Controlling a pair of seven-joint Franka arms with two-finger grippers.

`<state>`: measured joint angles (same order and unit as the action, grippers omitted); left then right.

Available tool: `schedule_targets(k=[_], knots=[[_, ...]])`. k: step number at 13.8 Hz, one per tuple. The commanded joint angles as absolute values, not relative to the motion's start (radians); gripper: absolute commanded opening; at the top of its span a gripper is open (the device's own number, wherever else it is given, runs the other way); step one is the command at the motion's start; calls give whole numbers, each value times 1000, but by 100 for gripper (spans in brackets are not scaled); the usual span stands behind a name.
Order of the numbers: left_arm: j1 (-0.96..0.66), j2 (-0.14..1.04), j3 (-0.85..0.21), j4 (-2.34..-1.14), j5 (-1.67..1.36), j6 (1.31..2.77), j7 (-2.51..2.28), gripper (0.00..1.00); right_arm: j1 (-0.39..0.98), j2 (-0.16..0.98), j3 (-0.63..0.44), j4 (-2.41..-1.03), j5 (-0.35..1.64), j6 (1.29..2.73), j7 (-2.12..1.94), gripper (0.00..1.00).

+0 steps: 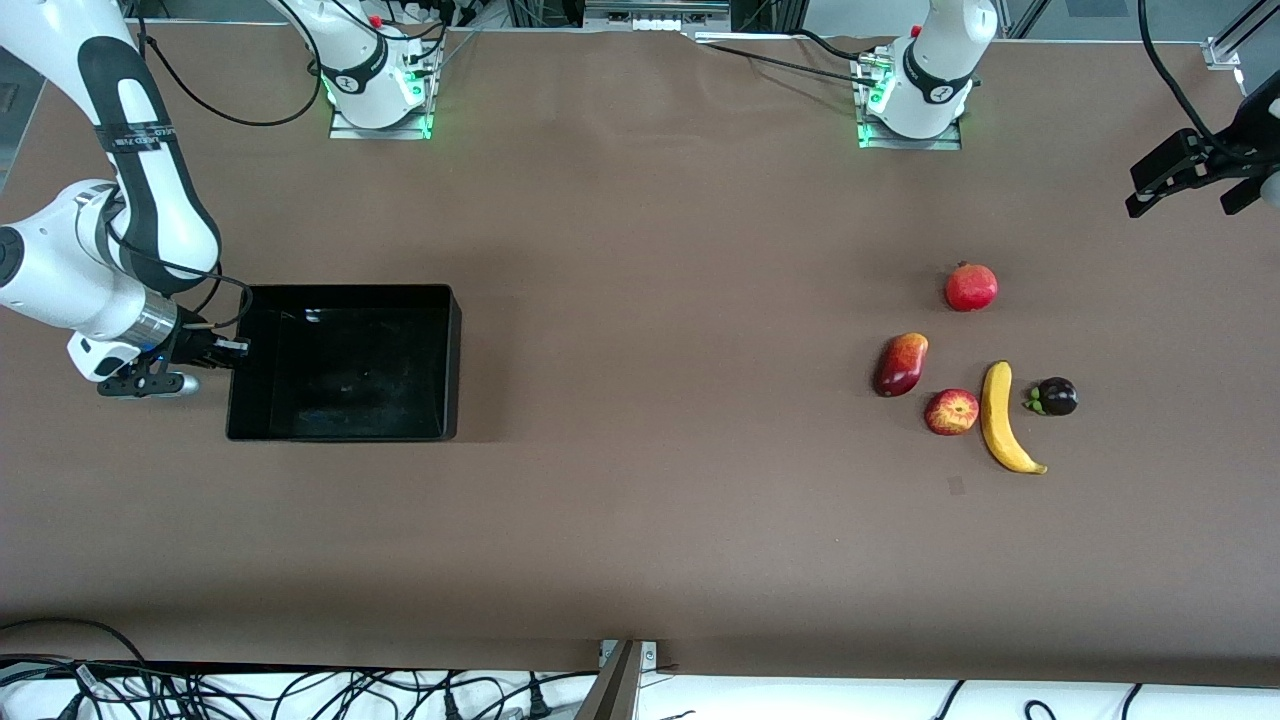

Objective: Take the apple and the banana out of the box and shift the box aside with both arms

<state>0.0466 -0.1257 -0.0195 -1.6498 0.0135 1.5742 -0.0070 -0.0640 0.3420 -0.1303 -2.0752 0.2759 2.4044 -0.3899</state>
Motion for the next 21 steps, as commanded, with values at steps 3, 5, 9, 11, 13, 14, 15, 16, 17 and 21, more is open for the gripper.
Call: schedule_targets(k=[3,5,9,11,13,14,15,16,17,21], knots=[[31,-129,-3,-1597,-25,1562,-17,100,-64,288,-140,-2106,307,2370,-333,89],[29,-132,-5,-1597,-25,1560,-28,100,-64,269,-140,-2091,305,2312,-324,100],[14,-132,11,-1597,-23,1559,-26,100,-57,232,-155,-1906,241,2009,-293,100],[14,-130,11,-1597,-21,1557,-17,100,-57,239,-153,-1746,169,1829,-278,100],[15,-130,11,-1598,-21,1549,-14,100,-51,227,-147,-1685,141,1751,-258,100],[14,-130,11,-1598,-21,1548,-14,100,-49,203,-144,-1637,123,1688,-259,100],[14,-130,11,-1598,-21,1543,-14,100,-38,199,-144,-1574,73,1601,-258,100],[14,-130,11,-1598,-21,1542,-11,100,-35,199,-144,-1498,52,1523,-255,100],[14,-129,11,-1600,-21,1542,-12,100,-17,199,-147,-1452,45,1449,-242,100],[14,-127,9,-1606,-21,1543,-12,100,29,135,-147,-1408,-17,1390,-59,100]])
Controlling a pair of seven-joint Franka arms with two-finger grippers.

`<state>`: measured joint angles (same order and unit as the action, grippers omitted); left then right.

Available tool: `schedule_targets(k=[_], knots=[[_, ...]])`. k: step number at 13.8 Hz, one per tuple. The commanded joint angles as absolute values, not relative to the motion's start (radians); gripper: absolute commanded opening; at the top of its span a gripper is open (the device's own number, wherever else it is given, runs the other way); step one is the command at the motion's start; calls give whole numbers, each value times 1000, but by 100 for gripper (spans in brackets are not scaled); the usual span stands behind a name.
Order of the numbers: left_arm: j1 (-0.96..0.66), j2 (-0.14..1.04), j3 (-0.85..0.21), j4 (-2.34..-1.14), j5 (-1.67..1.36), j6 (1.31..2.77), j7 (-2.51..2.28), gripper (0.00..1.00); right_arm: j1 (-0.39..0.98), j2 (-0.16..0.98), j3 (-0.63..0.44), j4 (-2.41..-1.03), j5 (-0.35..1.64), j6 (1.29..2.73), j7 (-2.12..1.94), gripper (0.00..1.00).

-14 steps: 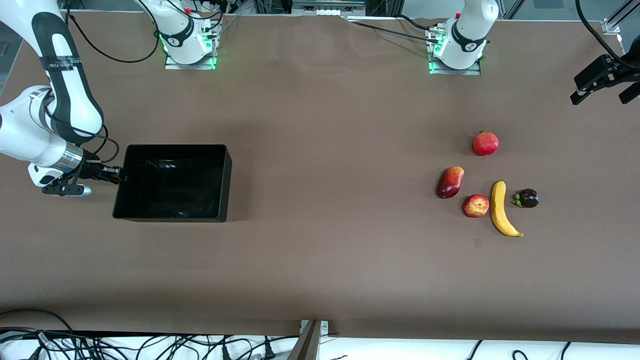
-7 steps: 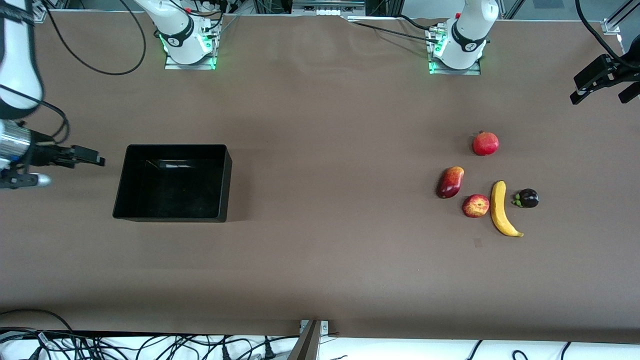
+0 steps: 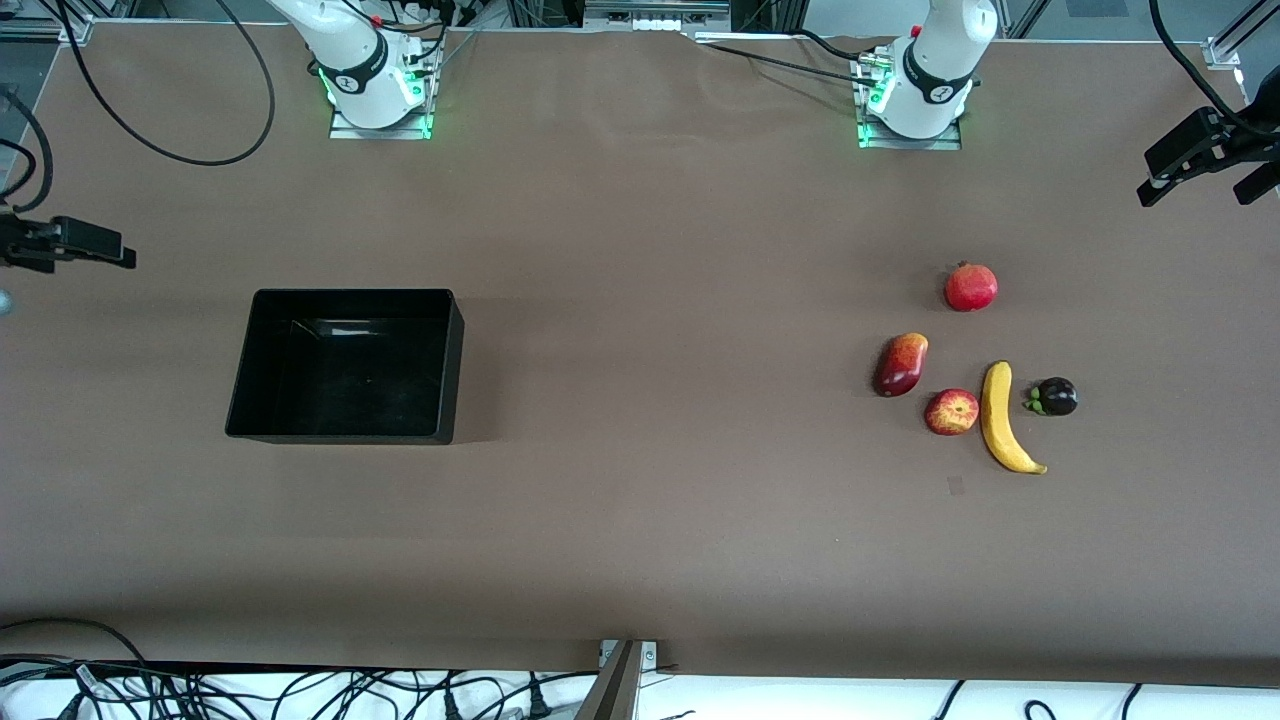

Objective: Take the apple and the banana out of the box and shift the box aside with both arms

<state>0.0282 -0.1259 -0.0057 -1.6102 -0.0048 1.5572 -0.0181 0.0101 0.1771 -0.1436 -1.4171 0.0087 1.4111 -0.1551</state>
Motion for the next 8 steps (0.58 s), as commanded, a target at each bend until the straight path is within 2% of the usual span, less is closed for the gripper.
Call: schedule_targets(k=[1,2,5,8], knots=[[14,-126,9,-1606,-21,1546,-12,100,23,102,-141,-1457,-21,1420,25,100],[14,-124,9,-1609,-21,1549,-14,100,12,85,-126,-1507,-34,1492,75,100],[9,-123,8,-1608,-23,1554,-28,100,-41,6,-60,-1612,-43,1564,87,100],[9,-123,8,-1608,-25,1554,-38,100,-43,-3,-60,-1618,-34,1618,80,100]])
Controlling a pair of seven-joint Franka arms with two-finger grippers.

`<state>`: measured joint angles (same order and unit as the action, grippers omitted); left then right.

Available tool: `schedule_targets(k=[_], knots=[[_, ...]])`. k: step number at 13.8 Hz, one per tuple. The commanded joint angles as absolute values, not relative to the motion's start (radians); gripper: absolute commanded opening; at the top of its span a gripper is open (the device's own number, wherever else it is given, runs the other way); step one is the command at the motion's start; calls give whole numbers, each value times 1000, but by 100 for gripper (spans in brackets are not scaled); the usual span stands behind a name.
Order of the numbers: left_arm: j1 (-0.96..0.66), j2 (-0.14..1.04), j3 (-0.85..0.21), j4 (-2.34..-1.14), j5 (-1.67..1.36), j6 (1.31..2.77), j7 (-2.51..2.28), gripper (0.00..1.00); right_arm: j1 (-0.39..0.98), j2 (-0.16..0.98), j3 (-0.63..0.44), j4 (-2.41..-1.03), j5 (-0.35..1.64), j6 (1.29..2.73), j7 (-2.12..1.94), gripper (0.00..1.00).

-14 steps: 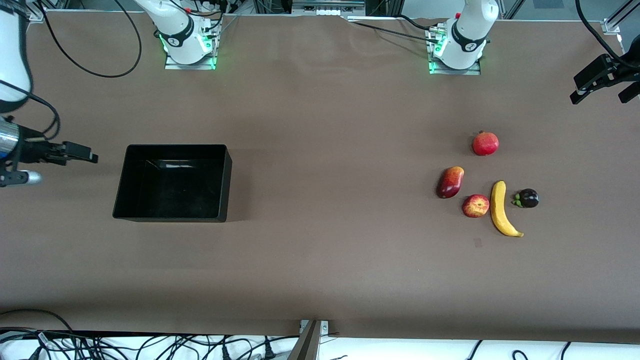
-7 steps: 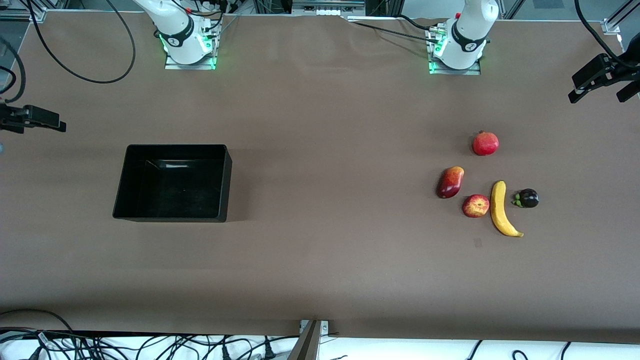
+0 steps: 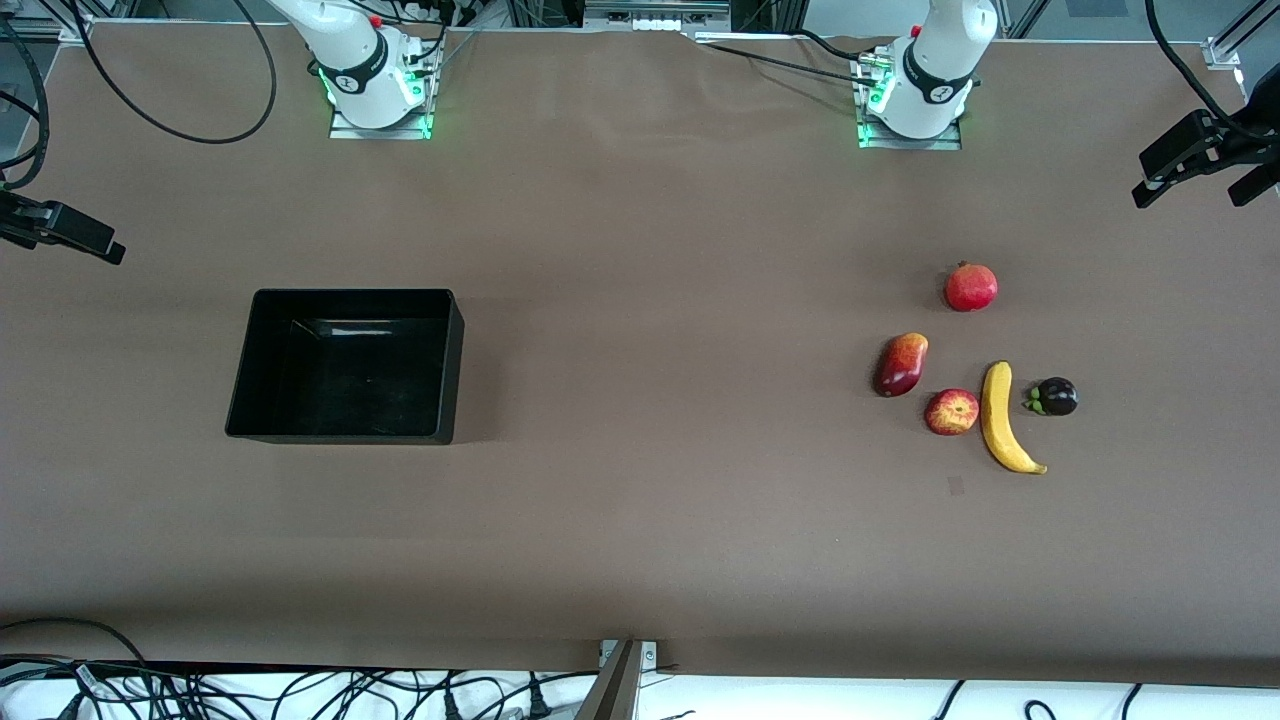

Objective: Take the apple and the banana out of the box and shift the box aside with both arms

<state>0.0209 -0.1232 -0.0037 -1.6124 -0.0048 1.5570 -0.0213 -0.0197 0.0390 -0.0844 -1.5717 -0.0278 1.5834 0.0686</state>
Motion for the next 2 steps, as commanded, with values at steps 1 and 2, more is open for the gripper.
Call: schedule_targets(k=[1,2], knots=[[8,-123,6,-1608,-25,1555,-55,100,-43,-3,-60,-1618,-17,1611,80,100],[8,-123,3,-1608,-25,1555,-60,100,-43,-3,-57,-1618,-17,1605,78,100]])
